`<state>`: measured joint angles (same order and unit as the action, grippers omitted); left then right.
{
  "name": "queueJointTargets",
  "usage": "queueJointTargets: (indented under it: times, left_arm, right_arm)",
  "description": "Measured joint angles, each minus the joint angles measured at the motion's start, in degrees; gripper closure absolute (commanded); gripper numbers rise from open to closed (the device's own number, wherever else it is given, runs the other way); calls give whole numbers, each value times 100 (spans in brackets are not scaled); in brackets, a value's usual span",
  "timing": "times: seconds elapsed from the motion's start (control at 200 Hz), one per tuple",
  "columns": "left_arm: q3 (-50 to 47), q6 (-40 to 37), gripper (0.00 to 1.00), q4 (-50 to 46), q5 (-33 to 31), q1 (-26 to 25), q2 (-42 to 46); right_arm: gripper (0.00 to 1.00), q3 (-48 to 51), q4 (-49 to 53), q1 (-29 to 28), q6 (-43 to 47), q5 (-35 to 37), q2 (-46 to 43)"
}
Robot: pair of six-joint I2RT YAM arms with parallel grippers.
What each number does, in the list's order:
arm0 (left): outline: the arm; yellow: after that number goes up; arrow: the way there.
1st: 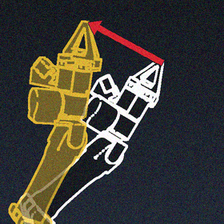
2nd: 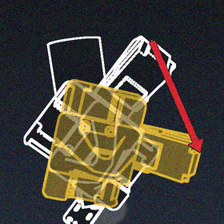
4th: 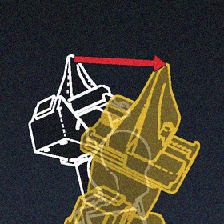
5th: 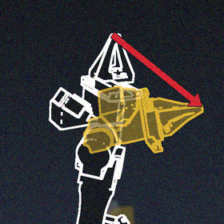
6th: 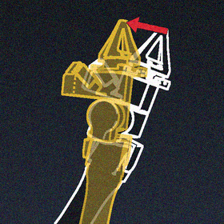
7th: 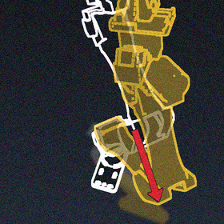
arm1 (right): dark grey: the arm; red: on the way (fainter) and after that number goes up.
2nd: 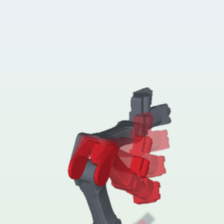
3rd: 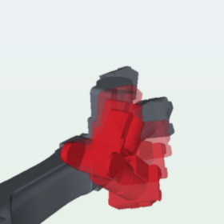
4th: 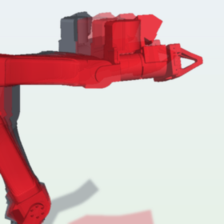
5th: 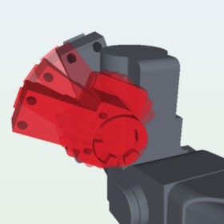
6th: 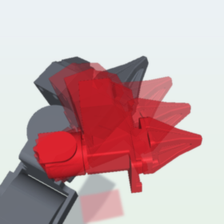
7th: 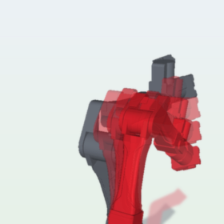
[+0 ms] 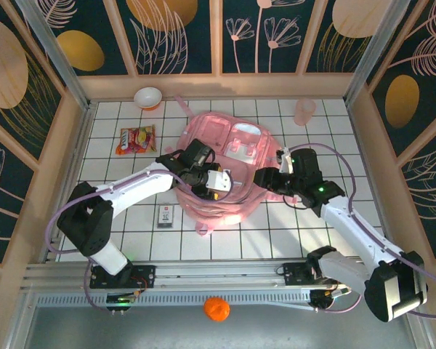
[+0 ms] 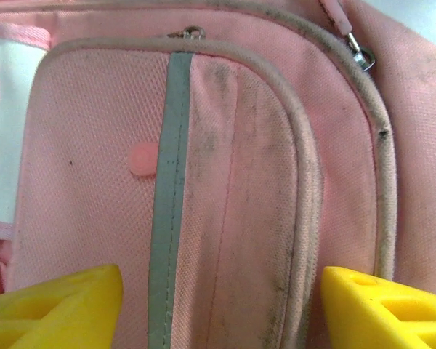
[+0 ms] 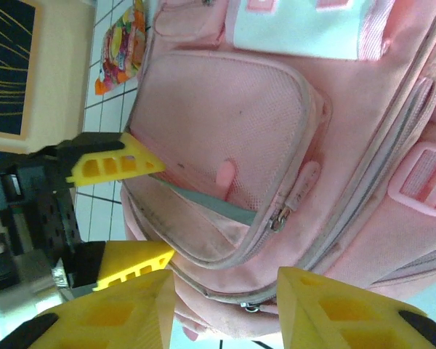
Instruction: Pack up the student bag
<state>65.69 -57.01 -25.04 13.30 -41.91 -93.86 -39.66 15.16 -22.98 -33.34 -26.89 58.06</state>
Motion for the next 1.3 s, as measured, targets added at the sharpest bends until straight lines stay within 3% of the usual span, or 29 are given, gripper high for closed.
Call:
queueJointTargets:
  times: [0.135, 0.36, 0.425, 0.721, 0.951, 1.296]
  left_arm:
    - [0, -39, 39, 208, -232, -2, -195]
    - [-50, -44, 90, 487, -278, -20, -258]
    - [-79, 50, 100, 597, -153, 26, -219]
    - [-557, 986, 100, 1239, 922, 654, 785]
    - [-570, 1578, 100, 1493, 1362, 839, 944]
    - [-455, 1832, 100, 1556, 1565, 881, 940]
  right_arm:
    - [59, 0, -2, 0, 70, 118, -195]
    - [54, 0, -7, 0, 437, 400, -485]
    - [53, 0, -9, 7, 577, 516, -575]
    - [46, 0, -107, 79, 2282, 962, -1043]
    - [47, -13, -61, 66, 3877, 444, -702]
    - [48, 205, -160, -188, 5311, -173, -175]
